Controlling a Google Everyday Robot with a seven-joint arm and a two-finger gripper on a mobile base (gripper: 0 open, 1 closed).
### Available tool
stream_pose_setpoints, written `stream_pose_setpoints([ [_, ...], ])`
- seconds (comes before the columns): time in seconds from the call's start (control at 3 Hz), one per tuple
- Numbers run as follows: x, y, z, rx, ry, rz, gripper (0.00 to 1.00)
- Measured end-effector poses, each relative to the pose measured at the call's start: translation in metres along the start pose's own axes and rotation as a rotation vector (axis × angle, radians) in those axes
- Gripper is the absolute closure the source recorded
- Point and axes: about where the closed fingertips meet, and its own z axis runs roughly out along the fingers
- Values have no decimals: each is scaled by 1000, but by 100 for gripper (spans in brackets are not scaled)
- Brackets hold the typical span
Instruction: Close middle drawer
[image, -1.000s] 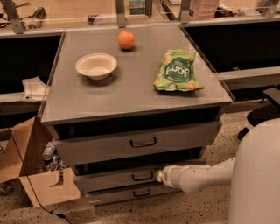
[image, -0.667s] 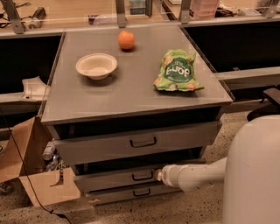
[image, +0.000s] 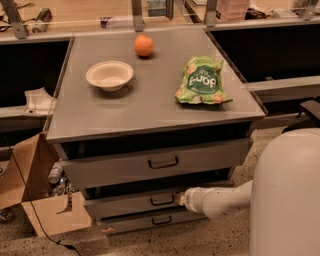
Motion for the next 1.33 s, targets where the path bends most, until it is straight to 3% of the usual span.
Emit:
stream_pose_setpoints([
  [1.33,1,8,6,-18,-21,-7,100],
])
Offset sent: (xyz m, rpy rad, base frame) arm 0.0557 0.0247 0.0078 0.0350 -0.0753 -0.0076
